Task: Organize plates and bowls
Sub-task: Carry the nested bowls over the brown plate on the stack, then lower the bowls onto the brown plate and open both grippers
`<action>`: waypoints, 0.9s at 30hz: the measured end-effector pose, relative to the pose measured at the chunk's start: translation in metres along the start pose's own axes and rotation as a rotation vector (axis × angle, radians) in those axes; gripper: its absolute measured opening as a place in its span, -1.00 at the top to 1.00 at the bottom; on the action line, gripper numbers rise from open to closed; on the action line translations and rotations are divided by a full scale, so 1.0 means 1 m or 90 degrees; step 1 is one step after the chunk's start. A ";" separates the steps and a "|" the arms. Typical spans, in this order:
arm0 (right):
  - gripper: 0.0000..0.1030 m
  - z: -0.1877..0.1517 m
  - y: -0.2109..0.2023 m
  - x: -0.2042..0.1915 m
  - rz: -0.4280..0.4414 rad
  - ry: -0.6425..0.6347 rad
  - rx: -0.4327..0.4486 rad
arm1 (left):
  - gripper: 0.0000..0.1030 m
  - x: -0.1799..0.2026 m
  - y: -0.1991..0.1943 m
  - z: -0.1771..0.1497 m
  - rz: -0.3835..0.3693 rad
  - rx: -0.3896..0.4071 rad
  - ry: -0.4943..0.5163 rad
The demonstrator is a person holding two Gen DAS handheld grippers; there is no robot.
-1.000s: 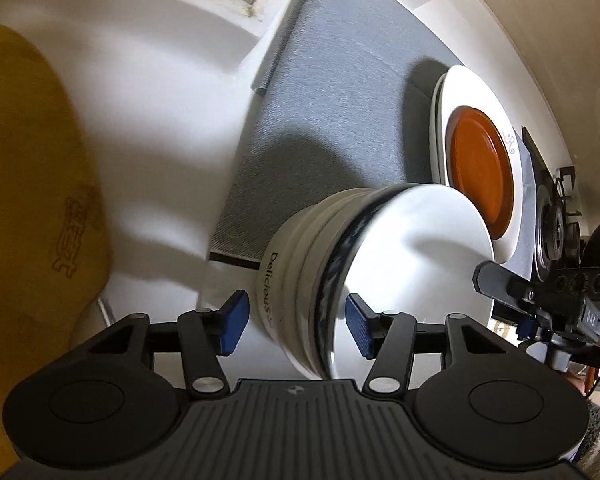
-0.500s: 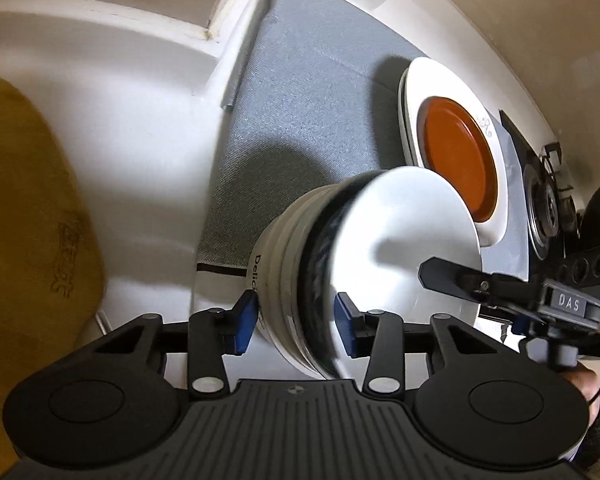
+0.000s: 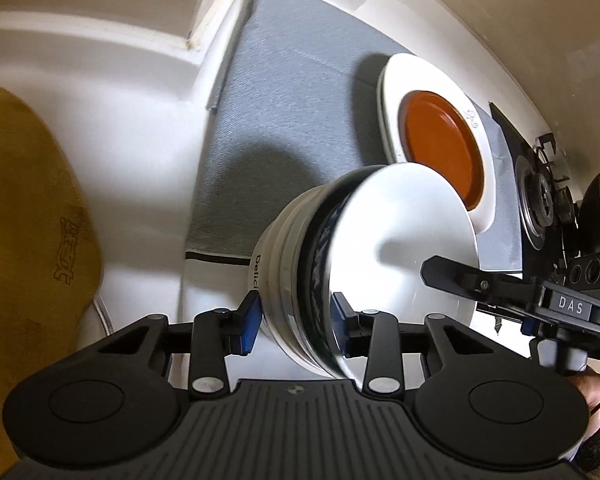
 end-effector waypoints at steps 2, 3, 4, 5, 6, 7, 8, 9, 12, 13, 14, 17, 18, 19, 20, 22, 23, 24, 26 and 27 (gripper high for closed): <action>0.00 0.002 -0.002 -0.007 -0.003 -0.004 0.007 | 0.23 0.004 -0.005 -0.001 -0.004 0.004 0.003; 0.00 0.004 -0.006 -0.009 -0.004 -0.007 0.011 | 0.24 0.007 -0.008 -0.001 -0.006 0.007 0.004; 0.00 0.005 -0.012 -0.008 -0.003 -0.009 0.014 | 0.24 0.011 -0.010 -0.001 -0.006 0.012 0.004; 0.00 0.006 -0.017 -0.009 -0.002 -0.014 0.015 | 0.24 0.015 -0.013 0.000 -0.006 0.016 0.008; 0.00 0.009 -0.021 -0.010 -0.004 -0.017 0.017 | 0.24 0.020 -0.014 0.001 -0.006 0.019 0.015; 0.00 0.011 -0.027 -0.011 -0.005 -0.020 0.021 | 0.24 0.025 -0.016 0.001 -0.007 0.022 0.019; 0.00 0.015 -0.032 -0.011 -0.006 -0.022 0.026 | 0.24 0.030 -0.018 0.003 -0.008 0.024 0.020; 0.00 0.018 -0.037 -0.012 -0.008 -0.024 0.031 | 0.24 0.036 -0.020 0.004 -0.010 0.026 0.027; 0.00 0.030 -0.054 -0.013 -0.015 -0.031 0.053 | 0.24 0.055 -0.023 0.009 -0.016 0.035 0.048; 0.00 0.034 -0.061 -0.013 -0.019 -0.032 0.061 | 0.24 0.061 -0.023 0.010 -0.019 0.036 0.054; 0.00 0.037 -0.065 -0.013 -0.024 -0.033 0.069 | 0.23 0.068 -0.023 0.011 -0.021 0.033 0.058; 0.00 0.048 -0.080 -0.011 -0.040 -0.043 0.082 | 0.23 0.085 -0.021 0.017 -0.023 0.031 0.076; 0.00 0.051 -0.084 -0.010 -0.042 -0.045 0.087 | 0.23 0.091 -0.020 0.019 -0.025 0.031 0.079; 0.00 0.055 -0.090 -0.008 -0.044 -0.043 0.093 | 0.23 0.097 -0.019 0.021 -0.028 0.032 0.085; 0.00 0.059 -0.094 -0.006 -0.047 -0.039 0.100 | 0.23 0.103 -0.019 0.024 -0.031 0.036 0.090; 0.00 0.067 -0.103 -0.002 -0.051 -0.038 0.114 | 0.23 0.114 -0.018 0.029 -0.034 0.040 0.101; 0.00 0.070 -0.107 -0.001 -0.054 -0.038 0.121 | 0.23 0.119 -0.017 0.031 -0.034 0.043 0.108; 0.00 0.073 -0.110 -0.001 -0.056 -0.038 0.128 | 0.23 0.124 -0.017 0.034 -0.033 0.047 0.111; 0.00 0.078 -0.116 0.003 -0.057 -0.034 0.140 | 0.23 0.135 -0.017 0.040 -0.027 0.055 0.122; 0.00 0.081 -0.118 0.004 -0.058 -0.035 0.142 | 0.23 0.139 -0.018 0.044 -0.023 0.058 0.125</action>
Point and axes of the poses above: each gripper's, at about its wrist camera, not at the fingertips, and y roughly the way its jaws point, x to its right, z to its top, the point moved 5 cm from there along y, roughly the way its jaws point, and after that the axes turned 9 degrees about -y, right-handed, at the moved point
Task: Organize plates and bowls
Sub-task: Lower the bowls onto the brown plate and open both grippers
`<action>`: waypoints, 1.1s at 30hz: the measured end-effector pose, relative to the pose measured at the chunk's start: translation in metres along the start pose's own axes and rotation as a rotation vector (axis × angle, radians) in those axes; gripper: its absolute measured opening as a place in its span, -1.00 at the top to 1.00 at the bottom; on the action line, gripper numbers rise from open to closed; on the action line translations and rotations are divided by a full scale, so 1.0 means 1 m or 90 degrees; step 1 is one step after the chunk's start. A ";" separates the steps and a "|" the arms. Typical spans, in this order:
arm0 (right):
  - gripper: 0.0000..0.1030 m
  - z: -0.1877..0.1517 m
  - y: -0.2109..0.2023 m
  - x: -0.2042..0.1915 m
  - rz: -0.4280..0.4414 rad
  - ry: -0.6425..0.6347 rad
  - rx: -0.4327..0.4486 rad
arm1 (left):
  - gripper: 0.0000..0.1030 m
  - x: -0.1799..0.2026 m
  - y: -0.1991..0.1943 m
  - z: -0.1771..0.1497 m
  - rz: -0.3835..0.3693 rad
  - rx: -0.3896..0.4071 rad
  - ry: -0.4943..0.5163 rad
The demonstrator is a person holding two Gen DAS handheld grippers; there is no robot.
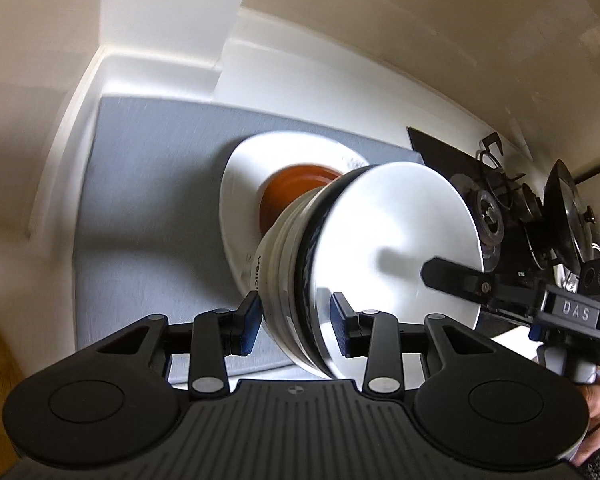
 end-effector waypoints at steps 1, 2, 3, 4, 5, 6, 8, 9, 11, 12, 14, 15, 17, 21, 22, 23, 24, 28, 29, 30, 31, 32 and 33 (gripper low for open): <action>0.00 0.003 -0.001 0.001 0.000 0.000 0.003 | 0.23 0.004 0.000 0.004 0.003 0.003 0.003; 0.00 0.005 -0.002 0.002 0.001 0.002 0.007 | 0.23 0.008 0.000 0.008 0.006 0.005 0.008; 0.00 0.008 -0.003 0.004 0.002 0.003 0.011 | 0.23 0.012 -0.001 0.012 0.008 0.008 0.013; 0.00 0.012 -0.004 0.006 0.003 0.005 0.016 | 0.23 0.015 -0.002 0.016 0.008 0.010 0.016; 0.00 0.015 -0.005 0.006 0.004 0.006 0.022 | 0.23 0.019 -0.003 0.019 0.009 0.013 0.022; 0.00 0.019 -0.007 0.007 0.003 0.006 0.028 | 0.23 0.023 -0.004 0.023 0.008 0.015 0.025; 0.00 0.027 -0.010 0.008 0.001 0.003 0.039 | 0.23 0.029 -0.004 0.030 0.005 0.017 0.027; 0.00 0.031 -0.012 0.009 0.000 0.000 0.044 | 0.23 0.032 -0.005 0.033 0.002 0.019 0.029; 0.00 0.040 -0.015 0.009 -0.002 -0.007 0.053 | 0.23 0.037 -0.004 0.040 -0.003 0.024 0.032; 0.00 0.045 -0.017 0.010 -0.003 -0.010 0.056 | 0.23 0.040 -0.003 0.044 -0.005 0.025 0.033; 0.00 0.051 -0.018 0.013 -0.005 -0.012 0.060 | 0.23 0.046 0.002 0.049 -0.005 0.027 0.036; 0.00 0.055 -0.017 0.015 -0.006 -0.013 0.061 | 0.23 0.048 0.004 0.052 -0.004 0.027 0.037; 0.00 0.058 -0.014 0.021 -0.007 -0.010 0.063 | 0.23 0.049 0.012 0.055 0.000 0.025 0.038; 0.00 0.059 0.000 0.044 -0.006 0.013 0.052 | 0.23 0.045 0.039 0.060 0.006 0.009 0.027; 0.00 0.057 0.006 0.051 -0.005 0.024 0.051 | 0.23 0.045 0.050 0.061 0.009 0.003 0.021; 0.00 0.056 0.011 0.058 -0.006 0.032 0.049 | 0.23 0.042 0.058 0.061 0.012 -0.003 0.015; 0.00 0.053 0.017 0.065 -0.007 0.039 0.046 | 0.23 0.039 0.066 0.060 0.017 -0.009 0.008; 0.00 0.043 0.036 0.081 -0.021 0.045 0.029 | 0.23 0.030 0.092 0.057 0.030 -0.030 -0.005; 0.00 0.041 0.040 0.085 -0.025 0.048 0.026 | 0.23 0.028 0.096 0.057 0.031 -0.034 -0.009; 0.00 0.039 0.042 0.087 -0.027 0.051 0.025 | 0.23 0.026 0.101 0.057 0.031 -0.037 -0.012; 0.00 0.037 0.045 0.090 -0.028 0.055 0.024 | 0.23 0.025 0.105 0.057 0.030 -0.038 -0.015; 0.00 0.036 0.047 0.093 -0.029 0.062 0.023 | 0.23 0.024 0.108 0.057 0.031 -0.039 -0.017; 0.00 0.035 0.050 0.094 -0.030 0.068 0.022 | 0.23 0.022 0.110 0.058 0.031 -0.040 -0.021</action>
Point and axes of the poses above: each gripper's, at about its wrist camera, not at the fingertips, and y roughly the way its jaws point, x to its right, z to its top, the point moved 5 cm from there along y, roughly the way its jaws point, and after that the axes turned 9 degrees about -y, right-handed, at the moved point
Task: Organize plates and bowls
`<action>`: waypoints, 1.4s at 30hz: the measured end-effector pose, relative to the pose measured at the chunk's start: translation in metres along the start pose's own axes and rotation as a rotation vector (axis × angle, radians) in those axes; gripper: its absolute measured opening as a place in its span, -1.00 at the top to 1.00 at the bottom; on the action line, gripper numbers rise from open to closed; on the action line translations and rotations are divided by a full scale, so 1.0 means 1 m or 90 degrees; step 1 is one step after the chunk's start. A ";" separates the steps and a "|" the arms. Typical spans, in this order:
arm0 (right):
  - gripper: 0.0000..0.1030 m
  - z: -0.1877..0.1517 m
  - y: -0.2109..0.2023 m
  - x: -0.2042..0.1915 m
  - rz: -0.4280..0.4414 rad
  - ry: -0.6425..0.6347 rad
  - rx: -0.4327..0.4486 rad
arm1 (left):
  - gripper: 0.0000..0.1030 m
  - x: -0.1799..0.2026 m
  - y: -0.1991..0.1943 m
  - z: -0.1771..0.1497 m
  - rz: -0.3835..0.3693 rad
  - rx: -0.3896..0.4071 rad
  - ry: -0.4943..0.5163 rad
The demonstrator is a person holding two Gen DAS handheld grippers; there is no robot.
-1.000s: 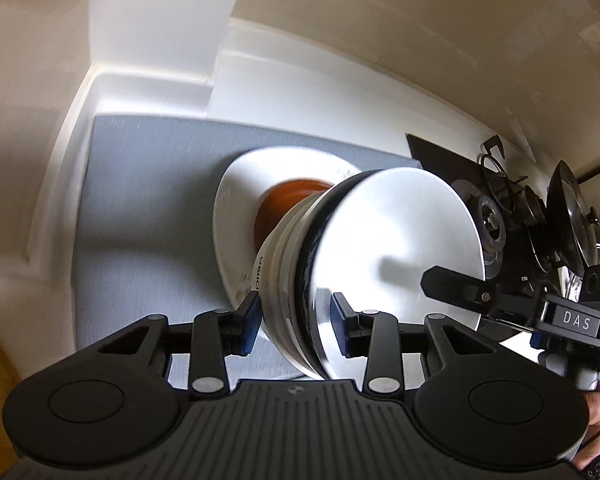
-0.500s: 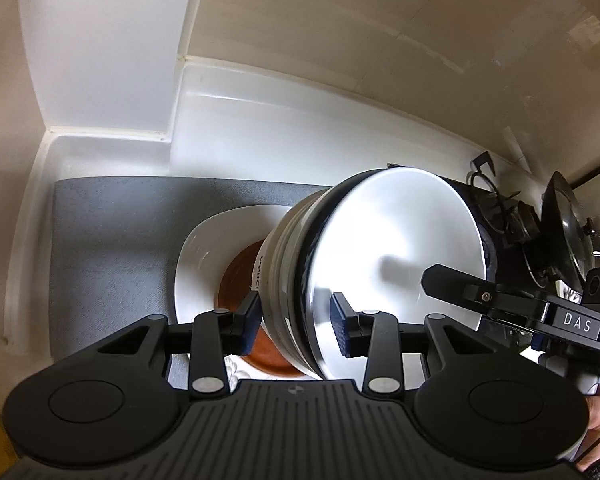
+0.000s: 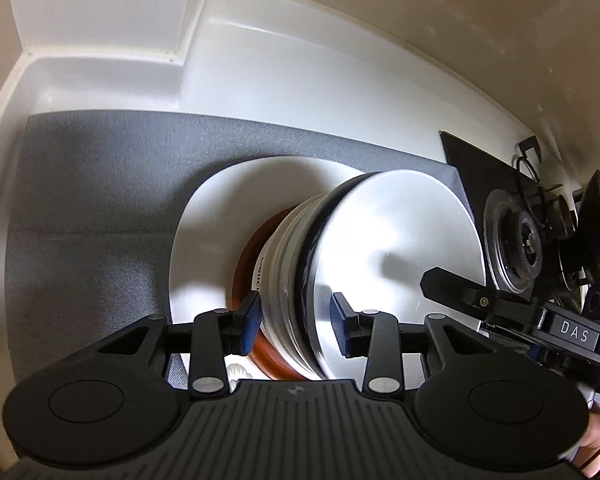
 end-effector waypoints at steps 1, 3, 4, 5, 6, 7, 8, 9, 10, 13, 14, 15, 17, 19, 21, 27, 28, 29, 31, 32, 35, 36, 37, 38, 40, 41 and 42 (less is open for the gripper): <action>0.00 -0.001 0.002 0.001 -0.001 0.001 -0.002 | 0.23 -0.001 0.002 0.000 0.001 -0.002 -0.003; 0.00 -0.003 0.005 0.005 -0.004 0.002 -0.004 | 0.23 -0.004 0.008 0.001 0.001 -0.007 -0.014; 0.00 -0.003 0.006 0.007 -0.006 0.003 -0.006 | 0.23 -0.004 0.010 0.000 0.002 -0.011 -0.017; 0.00 -0.004 0.007 0.008 -0.009 0.004 -0.006 | 0.22 -0.005 0.012 0.000 0.001 -0.010 -0.019; 0.00 -0.005 0.007 0.008 -0.007 0.004 -0.002 | 0.22 -0.004 0.012 0.001 -0.001 -0.005 -0.020; 0.00 -0.005 0.007 0.008 -0.005 0.003 0.000 | 0.22 -0.004 0.012 0.000 -0.001 -0.003 -0.019; 0.00 -0.006 0.008 0.008 -0.004 0.004 0.001 | 0.22 -0.005 0.012 0.000 0.000 -0.003 -0.020; 0.00 -0.006 0.008 0.009 -0.003 0.004 0.001 | 0.23 -0.005 0.012 -0.001 -0.001 -0.001 -0.024; 0.00 -0.007 0.008 0.009 -0.003 0.001 0.002 | 0.23 -0.006 0.012 -0.001 -0.001 0.001 -0.026; -0.07 -0.007 0.008 0.008 -0.006 0.002 0.000 | 0.27 -0.005 0.002 -0.005 0.007 0.036 -0.024; -0.07 -0.008 0.006 0.006 -0.009 0.000 0.004 | 0.14 -0.003 -0.004 -0.005 0.014 0.058 -0.016; -0.22 -0.008 0.003 0.004 -0.015 -0.006 0.009 | -0.11 0.000 -0.011 -0.006 0.023 0.077 -0.005; -0.43 -0.009 -0.007 -0.002 -0.021 -0.026 0.025 | -0.41 0.006 -0.026 -0.009 0.059 0.124 0.013; -0.50 -0.009 -0.019 -0.008 -0.041 -0.044 0.039 | -0.52 0.013 -0.043 -0.014 0.085 0.166 0.031; -0.61 -0.011 -0.036 -0.014 -0.070 -0.064 0.056 | -0.63 0.019 -0.060 -0.022 0.110 0.198 0.035; -0.74 -0.032 -0.082 -0.054 -0.210 -0.199 0.051 | -0.88 0.041 -0.116 -0.068 0.160 0.231 -0.016; -0.77 -0.038 -0.090 -0.064 -0.219 -0.222 0.047 | -0.88 0.047 -0.123 -0.077 0.163 0.227 -0.022; -0.79 -0.045 -0.099 -0.074 -0.226 -0.243 0.046 | -0.88 0.053 -0.130 -0.088 0.163 0.223 -0.025; -0.90 -0.058 -0.119 -0.094 -0.236 -0.275 0.051 | -0.88 0.068 -0.142 -0.109 0.161 0.214 -0.022; -0.94 -0.064 -0.130 -0.104 -0.235 -0.289 0.053 | -0.88 0.075 -0.149 -0.120 0.162 0.214 -0.022; -0.99 -0.081 -0.162 -0.130 -0.242 -0.326 0.047 | -0.88 0.102 -0.173 -0.156 0.187 0.232 -0.009; -0.99 -0.086 -0.171 -0.137 -0.248 -0.334 0.039 | -0.88 0.111 -0.181 -0.168 0.193 0.242 -0.003; -0.99 -0.090 -0.181 -0.143 -0.254 -0.340 0.032 | -0.88 0.121 -0.190 -0.179 0.199 0.253 0.002; -0.99 -0.094 -0.192 -0.149 -0.258 -0.347 0.030 | -0.88 0.129 -0.199 -0.191 0.207 0.263 0.005; -0.99 -0.103 -0.215 -0.160 -0.252 -0.356 0.032 | -0.88 0.143 -0.216 -0.212 0.235 0.289 0.000; -0.99 -0.108 -0.226 -0.164 -0.253 -0.359 0.034 | -0.88 0.151 -0.223 -0.223 0.246 0.298 -0.003; -0.99 -0.112 -0.236 -0.166 -0.257 -0.359 0.035 | -0.88 0.159 -0.230 -0.234 0.255 0.304 -0.003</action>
Point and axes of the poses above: each gripper's, at about its wrist camera, not at the fingertips, and y roughly the way its jaws point, x to its right, z to its top, the point moved 5 cm from there along y, roughly the way its jaws point, and after that the axes turned 9 degrees about -y, right-handed, at the moved point
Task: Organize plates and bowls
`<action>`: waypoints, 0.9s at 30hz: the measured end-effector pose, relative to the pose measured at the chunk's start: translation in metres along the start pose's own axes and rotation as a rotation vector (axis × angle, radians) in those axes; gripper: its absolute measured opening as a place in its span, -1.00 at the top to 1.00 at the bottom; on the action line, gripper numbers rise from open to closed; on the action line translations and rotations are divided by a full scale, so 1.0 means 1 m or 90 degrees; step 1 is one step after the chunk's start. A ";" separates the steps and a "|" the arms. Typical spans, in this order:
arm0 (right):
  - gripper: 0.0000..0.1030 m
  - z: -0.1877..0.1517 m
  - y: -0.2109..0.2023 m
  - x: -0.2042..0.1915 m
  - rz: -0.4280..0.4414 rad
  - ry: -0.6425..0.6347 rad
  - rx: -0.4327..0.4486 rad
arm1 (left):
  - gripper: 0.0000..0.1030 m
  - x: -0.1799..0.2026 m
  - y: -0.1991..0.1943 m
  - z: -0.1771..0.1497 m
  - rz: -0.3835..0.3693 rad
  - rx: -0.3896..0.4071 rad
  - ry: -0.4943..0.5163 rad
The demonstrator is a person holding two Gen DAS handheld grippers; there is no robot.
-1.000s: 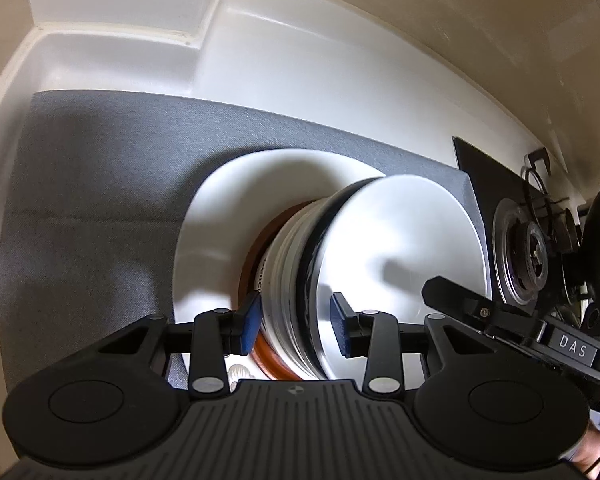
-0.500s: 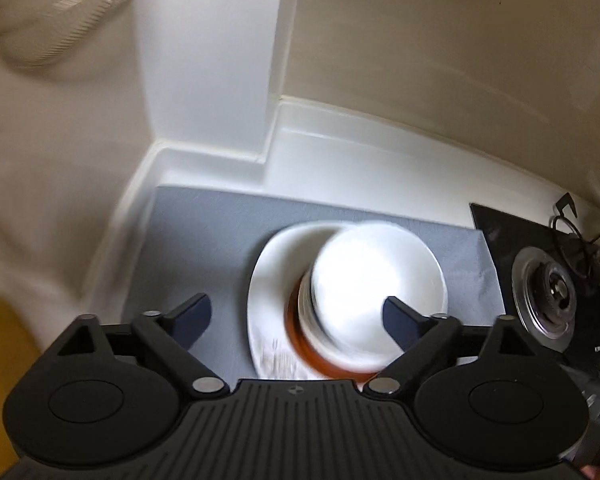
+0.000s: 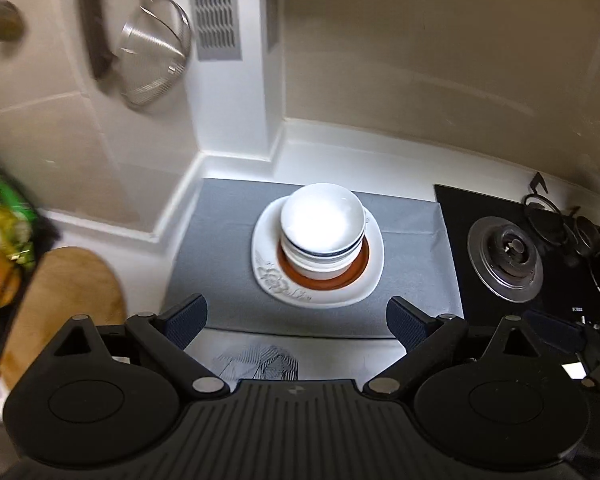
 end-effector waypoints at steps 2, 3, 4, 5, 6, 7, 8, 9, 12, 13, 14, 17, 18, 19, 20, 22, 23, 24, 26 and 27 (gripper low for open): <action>-0.99 -0.009 -0.022 0.000 -0.010 -0.002 0.001 | -0.89 0.006 -0.019 -0.011 0.010 0.002 0.007; -0.99 -0.013 -0.031 0.000 -0.014 0.001 -0.004 | -0.89 0.008 -0.026 -0.016 0.013 -0.002 0.008; -0.99 -0.018 -0.040 0.001 -0.014 0.006 -0.009 | -0.89 0.011 -0.033 -0.021 0.015 -0.005 0.009; -0.99 -0.024 -0.048 0.002 -0.014 0.009 -0.014 | -0.89 0.014 -0.039 -0.028 0.014 -0.007 0.012; -0.99 -0.029 -0.055 0.002 -0.013 0.010 -0.016 | -0.89 0.016 -0.045 -0.033 0.015 -0.005 0.017; -0.99 -0.034 -0.062 0.003 -0.015 0.012 -0.018 | -0.89 0.019 -0.051 -0.039 0.021 -0.002 0.023; -0.99 -0.039 -0.067 0.004 -0.015 0.013 -0.020 | -0.89 0.021 -0.055 -0.044 0.027 0.003 0.028; -0.99 -0.045 -0.073 0.005 -0.014 0.015 -0.021 | -0.89 0.024 -0.061 -0.050 0.036 0.009 0.035; -0.99 -0.062 -0.085 0.009 -0.004 0.020 -0.019 | -0.90 0.033 -0.075 -0.066 0.061 0.032 0.057; -0.99 -0.066 -0.087 0.011 -0.001 0.024 -0.019 | -0.90 0.035 -0.079 -0.070 0.069 0.036 0.060; -0.99 -0.071 -0.090 0.012 0.001 0.029 -0.019 | -0.91 0.037 -0.080 -0.073 0.073 0.034 0.061; -0.99 -0.083 -0.097 0.017 0.006 0.037 -0.026 | -0.91 0.043 -0.083 -0.084 0.075 0.031 0.064; -0.99 -0.086 -0.099 0.019 0.005 0.037 -0.025 | -0.91 0.045 -0.084 -0.088 0.075 0.032 0.064; -0.99 -0.088 -0.100 0.021 0.002 0.038 -0.025 | -0.91 0.047 -0.086 -0.092 0.076 0.032 0.065; -0.99 -0.091 -0.101 0.022 0.000 0.040 -0.026 | -0.91 0.049 -0.087 -0.095 0.076 0.033 0.065; -0.99 -0.098 -0.105 0.026 -0.003 0.049 -0.029 | -0.92 0.052 -0.089 -0.101 0.073 0.033 0.067; -0.99 -0.101 -0.107 0.028 -0.004 0.053 -0.031 | -0.92 0.054 -0.090 -0.104 0.071 0.032 0.068; -0.99 -0.104 -0.109 0.030 -0.005 0.057 -0.033 | -0.92 0.057 -0.091 -0.107 0.068 0.032 0.070; -0.99 -0.109 -0.114 0.035 -0.011 0.058 -0.031 | -0.92 0.061 -0.094 -0.112 0.062 0.035 0.068; -0.99 -0.112 -0.116 0.038 -0.014 0.059 -0.030 | -0.92 0.063 -0.095 -0.114 0.060 0.038 0.065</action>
Point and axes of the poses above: each gripper's, at about its wrist camera, not at the fingertips, and y roughly the way its jaws point, x to its right, z to its top, the point moved 5 cm from there along y, roughly the way its jaws point, and after that the axes turned 9 degrees about -y, right-handed, at the moved point
